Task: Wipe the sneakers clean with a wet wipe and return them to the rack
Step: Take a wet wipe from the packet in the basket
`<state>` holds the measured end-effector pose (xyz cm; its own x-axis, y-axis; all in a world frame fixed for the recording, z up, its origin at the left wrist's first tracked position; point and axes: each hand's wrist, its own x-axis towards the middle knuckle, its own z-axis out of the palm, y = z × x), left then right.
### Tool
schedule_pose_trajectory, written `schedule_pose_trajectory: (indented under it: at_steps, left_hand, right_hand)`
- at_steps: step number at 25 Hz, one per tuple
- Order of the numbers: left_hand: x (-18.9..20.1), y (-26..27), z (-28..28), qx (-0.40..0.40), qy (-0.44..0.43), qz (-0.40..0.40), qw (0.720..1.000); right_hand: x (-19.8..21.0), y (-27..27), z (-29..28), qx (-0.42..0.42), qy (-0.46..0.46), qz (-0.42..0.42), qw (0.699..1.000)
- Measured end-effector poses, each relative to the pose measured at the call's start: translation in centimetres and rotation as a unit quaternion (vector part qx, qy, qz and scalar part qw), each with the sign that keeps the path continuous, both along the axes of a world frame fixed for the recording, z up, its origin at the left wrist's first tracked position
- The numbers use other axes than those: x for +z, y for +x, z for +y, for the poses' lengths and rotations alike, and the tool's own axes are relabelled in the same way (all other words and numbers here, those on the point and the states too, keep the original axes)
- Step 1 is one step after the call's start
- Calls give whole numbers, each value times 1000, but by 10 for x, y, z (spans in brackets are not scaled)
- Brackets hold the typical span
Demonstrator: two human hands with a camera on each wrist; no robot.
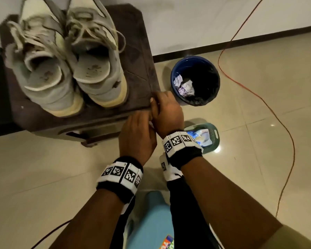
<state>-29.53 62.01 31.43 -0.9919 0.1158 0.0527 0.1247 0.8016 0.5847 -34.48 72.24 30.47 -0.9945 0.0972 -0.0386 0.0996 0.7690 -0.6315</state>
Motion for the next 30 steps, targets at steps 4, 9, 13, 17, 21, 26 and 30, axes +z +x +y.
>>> schedule_pose_trajectory:
  at_steps: [4, 9, 13, 17, 21, 26, 30]
  left_hand:
    - [-76, 2, 42, -2, 17, -57, 998]
    - [-219, -2, 106, -89, -5, -95, 991]
    - [-313, 3, 155, -153, -29, -93, 983]
    - [-379, 12, 182, -214, -104, -80, 968]
    - [-404, 22, 197, -257, -176, -95, 945]
    - [-397, 41, 224, -296, -214, 10, 931]
    - [-403, 55, 255, -359, -241, -57, 900]
  right_hand:
    - [-72, 19, 63, 0, 32, 26, 999]
    - [-202, 45, 147, 49, 97, -63, 992]
    - [-288, 63, 193, 8, 129, -94, 987]
    - [-345, 77, 229, -37, 144, -116, 982]
    - [-363, 87, 267, -81, 174, -122, 974]
    - [-385, 108, 292, -116, 186, -198, 955]
    - [-402, 110, 296, -95, 181, -228, 952]
